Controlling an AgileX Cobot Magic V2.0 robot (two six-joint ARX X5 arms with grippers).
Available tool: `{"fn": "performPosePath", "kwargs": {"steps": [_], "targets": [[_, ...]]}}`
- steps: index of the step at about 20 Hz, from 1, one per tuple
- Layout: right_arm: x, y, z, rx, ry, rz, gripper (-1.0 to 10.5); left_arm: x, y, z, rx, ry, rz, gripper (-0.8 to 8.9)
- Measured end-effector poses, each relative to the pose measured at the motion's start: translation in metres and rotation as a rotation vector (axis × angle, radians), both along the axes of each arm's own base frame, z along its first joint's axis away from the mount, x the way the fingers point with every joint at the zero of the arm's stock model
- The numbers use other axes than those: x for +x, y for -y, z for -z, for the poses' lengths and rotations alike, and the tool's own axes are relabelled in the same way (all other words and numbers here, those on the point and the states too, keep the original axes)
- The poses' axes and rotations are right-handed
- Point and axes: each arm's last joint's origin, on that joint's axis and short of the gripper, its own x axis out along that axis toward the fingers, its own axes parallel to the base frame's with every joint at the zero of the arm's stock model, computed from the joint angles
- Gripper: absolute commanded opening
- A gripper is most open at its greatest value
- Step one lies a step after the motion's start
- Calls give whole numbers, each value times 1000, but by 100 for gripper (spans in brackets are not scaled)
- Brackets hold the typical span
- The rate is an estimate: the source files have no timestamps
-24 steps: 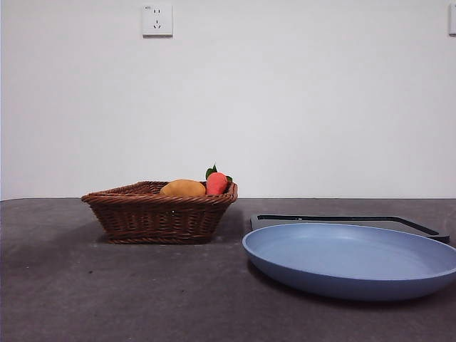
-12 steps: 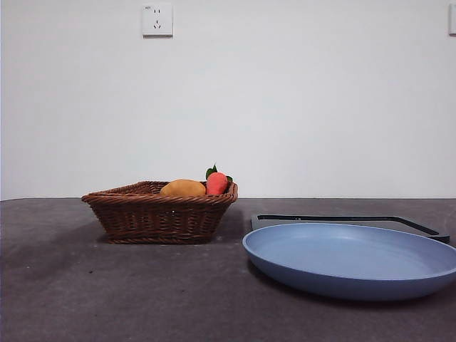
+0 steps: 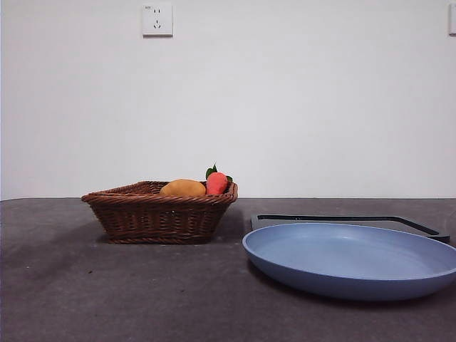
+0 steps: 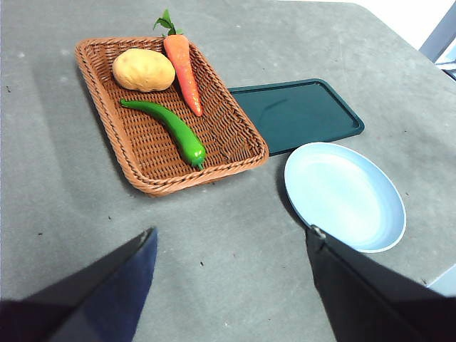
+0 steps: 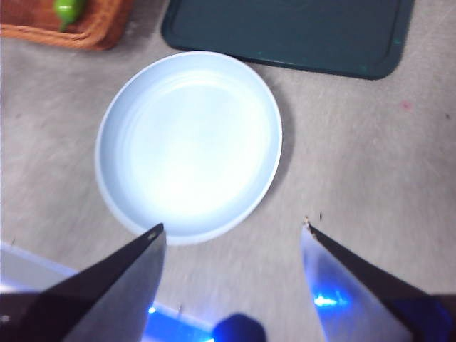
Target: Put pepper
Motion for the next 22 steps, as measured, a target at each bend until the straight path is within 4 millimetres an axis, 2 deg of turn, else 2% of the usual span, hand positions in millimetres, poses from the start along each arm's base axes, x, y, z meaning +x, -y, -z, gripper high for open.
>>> {"fn": "performPosePath", "kwargs": {"steps": [3,6,11,16,22], "targets": [[30,-3,13,-3,-52,3,324,0,0,0,0,0,0,366],[64,-7,35,-9,-120,-2,324,0,0,0,0,0,0,366],[104,-12,72,2,-222,-13,324,0,0,0,0,0,0,366],[128,-15,107,-5,-305,-11,323,0,0,0,0,0,0,366],[144,-17,140,-15,-391,-15,268,0,0,0,0,0,0,366]]}}
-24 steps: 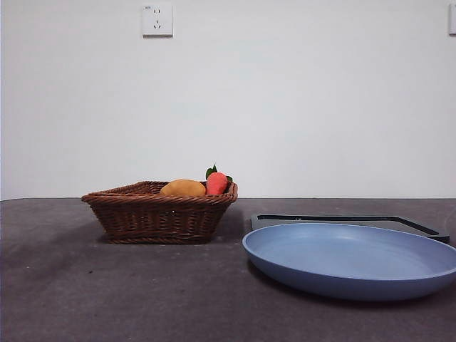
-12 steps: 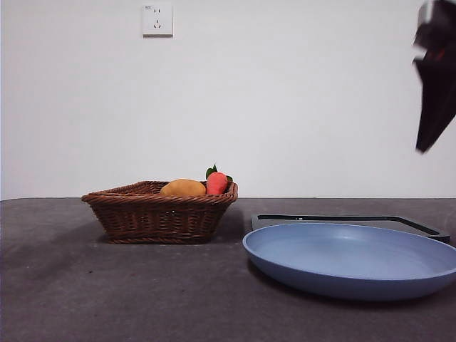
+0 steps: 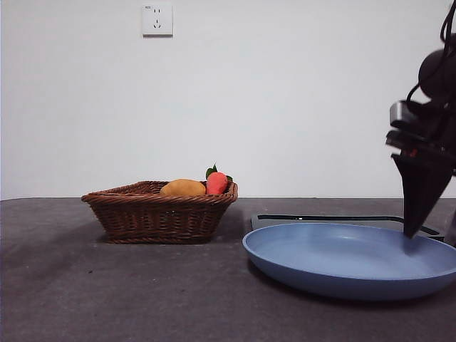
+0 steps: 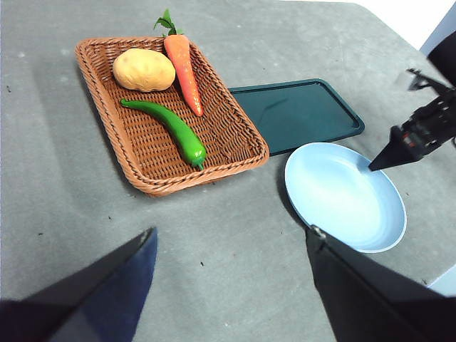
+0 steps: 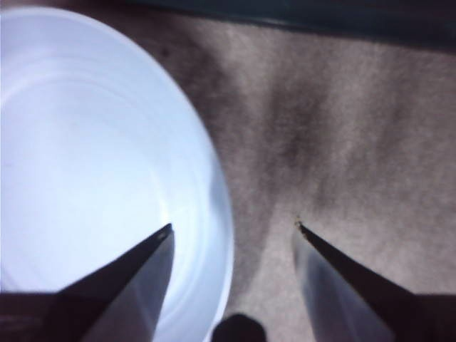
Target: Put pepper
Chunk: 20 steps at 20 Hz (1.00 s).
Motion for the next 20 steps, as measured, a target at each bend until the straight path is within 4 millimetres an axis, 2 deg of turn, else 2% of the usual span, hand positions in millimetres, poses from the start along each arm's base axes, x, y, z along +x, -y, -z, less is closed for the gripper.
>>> {"fn": "performPosePath", "kwargs": {"steps": [3,6,9,13,16,20], "targets": [[2,-4,9,-3,-25,-12,178,0,0,0,0,0,0,366],[2,-8,12,-4,-38,-26,23,0,0,0,0,0,0,366],[3,-9,12,4,-34,-34,6,2,0,1,0,-7,0,365],[0,-9,8,7,-43,-26,5,14,0,3,-7,-43,-3,365],[-11,-8,-18,12,16,-12,5,31,3,8,-9,-84,14,365],[-39,-4,-71,38,185,26,5,68,13,16,4,-147,4,365]]}}
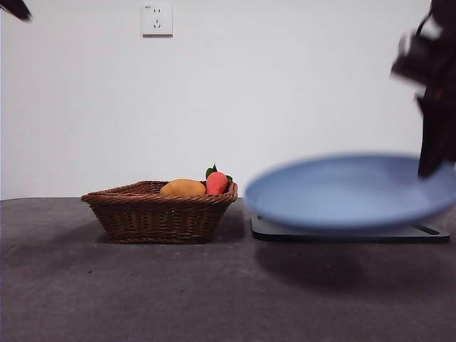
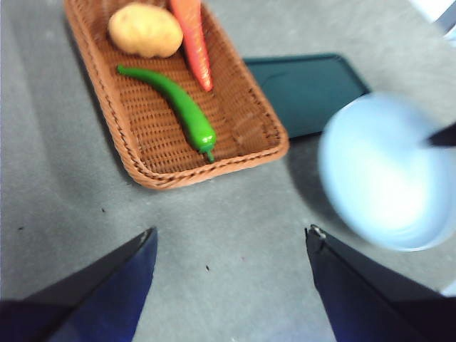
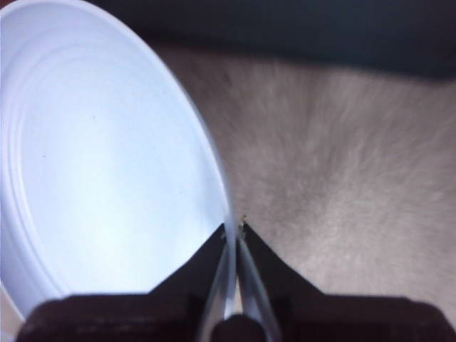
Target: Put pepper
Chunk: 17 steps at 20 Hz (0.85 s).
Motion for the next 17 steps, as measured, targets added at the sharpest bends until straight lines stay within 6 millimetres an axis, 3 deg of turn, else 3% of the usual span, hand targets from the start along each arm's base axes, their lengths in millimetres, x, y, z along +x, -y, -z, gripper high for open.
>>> {"fn": "performPosePath", "kwargs": {"steps": [5,10,14,17], "targets": [[-40,6,-50,59,202,53,5,59,32,-7,108,-58,-12,363],[-71,15,-76,95,321,119,5,119,77,-6,196,-104,14,363],[-92,20,-86,61,376,172,5,165,110,14,265,-151,12,363],[-107,22,-93,68,423,192,5,189,129,40,343,-200,-7,363]]}}
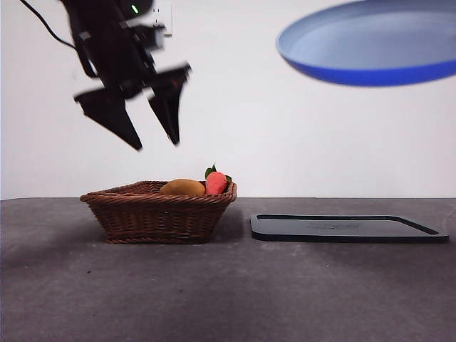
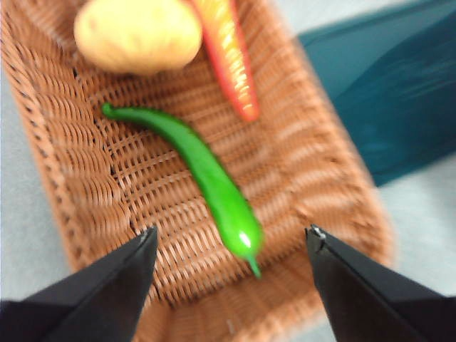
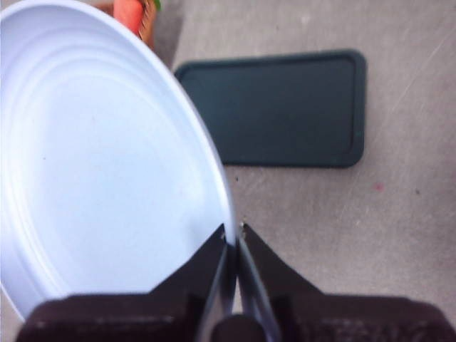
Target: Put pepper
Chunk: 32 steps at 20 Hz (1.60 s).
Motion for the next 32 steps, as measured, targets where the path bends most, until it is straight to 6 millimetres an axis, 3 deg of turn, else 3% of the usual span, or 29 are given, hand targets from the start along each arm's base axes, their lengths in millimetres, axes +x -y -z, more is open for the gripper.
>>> {"fn": "performPosePath", "kwargs": {"steps": [5,11,16,26,32], "targets": [[-13,1,-6,21,45,12,5,24,17,40,52,-55,-18,363],[-14,1,-5,23,33,14,5,35,24,79,94,-121,-41,363],[-14,1,-5,23,32,14,5,34,30,82,89,-120,-38,344],[-14,1,-5,22,32,14,5,32,34,88,92,-155,-50,119],[-11,1,-4,21,20,14,5,30,34,87,92,-164,-59,108]]}}
